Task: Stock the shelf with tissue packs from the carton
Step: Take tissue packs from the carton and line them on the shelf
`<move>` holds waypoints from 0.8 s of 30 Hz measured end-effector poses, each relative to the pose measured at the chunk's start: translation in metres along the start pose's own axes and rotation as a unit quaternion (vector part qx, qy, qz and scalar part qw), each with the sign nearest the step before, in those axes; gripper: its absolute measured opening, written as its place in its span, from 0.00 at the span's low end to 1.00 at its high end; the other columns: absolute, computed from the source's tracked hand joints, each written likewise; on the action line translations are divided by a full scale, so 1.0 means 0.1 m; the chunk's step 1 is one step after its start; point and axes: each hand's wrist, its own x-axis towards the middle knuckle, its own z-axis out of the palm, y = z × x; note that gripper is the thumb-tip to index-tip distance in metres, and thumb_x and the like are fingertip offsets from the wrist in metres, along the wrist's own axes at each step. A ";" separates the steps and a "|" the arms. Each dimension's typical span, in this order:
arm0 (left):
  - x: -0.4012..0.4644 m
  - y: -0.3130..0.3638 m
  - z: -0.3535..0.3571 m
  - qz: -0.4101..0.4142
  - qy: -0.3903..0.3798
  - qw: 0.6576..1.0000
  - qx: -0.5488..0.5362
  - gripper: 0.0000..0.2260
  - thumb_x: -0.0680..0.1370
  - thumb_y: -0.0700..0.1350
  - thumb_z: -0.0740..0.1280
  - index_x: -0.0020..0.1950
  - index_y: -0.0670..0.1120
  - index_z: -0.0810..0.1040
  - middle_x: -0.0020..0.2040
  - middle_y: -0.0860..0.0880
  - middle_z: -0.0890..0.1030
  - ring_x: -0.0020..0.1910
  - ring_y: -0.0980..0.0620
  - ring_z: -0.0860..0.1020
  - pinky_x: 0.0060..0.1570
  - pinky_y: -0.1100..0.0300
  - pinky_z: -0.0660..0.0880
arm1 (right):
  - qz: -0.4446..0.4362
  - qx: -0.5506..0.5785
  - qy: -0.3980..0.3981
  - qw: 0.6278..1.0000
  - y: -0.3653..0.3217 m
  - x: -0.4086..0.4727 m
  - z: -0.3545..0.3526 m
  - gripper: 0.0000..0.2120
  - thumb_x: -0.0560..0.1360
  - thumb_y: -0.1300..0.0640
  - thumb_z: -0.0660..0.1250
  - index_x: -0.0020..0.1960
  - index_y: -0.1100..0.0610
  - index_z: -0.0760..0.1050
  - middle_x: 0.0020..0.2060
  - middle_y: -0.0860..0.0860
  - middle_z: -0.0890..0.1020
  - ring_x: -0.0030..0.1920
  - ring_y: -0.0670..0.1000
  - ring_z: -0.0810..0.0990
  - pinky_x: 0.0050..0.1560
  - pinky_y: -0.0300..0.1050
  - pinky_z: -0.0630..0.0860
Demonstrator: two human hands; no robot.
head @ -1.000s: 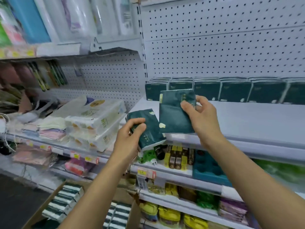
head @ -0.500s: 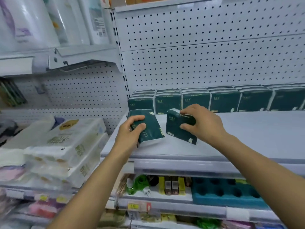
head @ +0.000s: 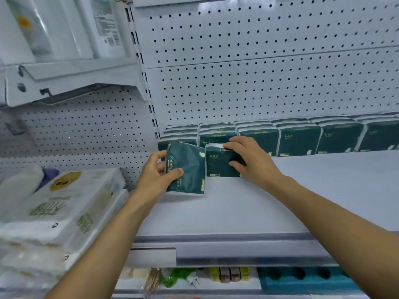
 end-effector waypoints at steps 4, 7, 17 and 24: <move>0.17 -0.03 -0.07 0.014 -0.015 1.000 -0.012 0.17 0.77 0.34 0.69 0.62 0.51 0.77 0.50 0.53 0.86 0.49 0.52 0.84 0.42 0.62 0.80 | -0.015 -0.022 0.016 1.000 0.09 0.19 0.13 0.22 0.75 0.59 0.71 0.68 0.54 0.73 0.68 0.52 0.72 0.68 0.53 0.68 0.57 0.54 0.77; 0.26 -0.03 -0.09 0.021 -0.039 0.999 -0.007 0.16 0.77 0.34 0.69 0.59 0.53 0.79 0.50 0.55 0.86 0.49 0.56 0.84 0.42 0.65 0.79 | -0.052 -0.045 0.024 0.997 0.19 0.29 0.22 0.23 0.73 0.60 0.73 0.67 0.58 0.74 0.68 0.54 0.72 0.67 0.59 0.70 0.60 0.58 0.76; 0.43 0.01 0.04 0.029 -0.061 0.997 0.024 0.10 0.75 0.37 0.73 0.55 0.45 0.79 0.51 0.48 0.86 0.48 0.49 0.84 0.47 0.58 0.81 | 0.014 0.104 0.099 0.990 -0.02 0.30 0.00 0.18 0.81 0.50 0.61 0.70 0.52 0.71 0.65 0.47 0.76 0.66 0.47 0.72 0.66 0.48 0.70; 0.43 0.17 0.58 0.098 -0.099 0.990 0.029 0.08 0.74 0.37 0.73 0.48 0.51 0.85 0.47 0.52 0.87 0.48 0.54 0.84 0.51 0.59 0.81 | 0.096 0.230 -0.046 0.967 -0.06 0.04 -0.28 0.38 0.67 0.42 0.75 0.71 0.31 0.59 0.59 0.38 0.75 0.64 0.45 0.72 0.67 0.52 0.69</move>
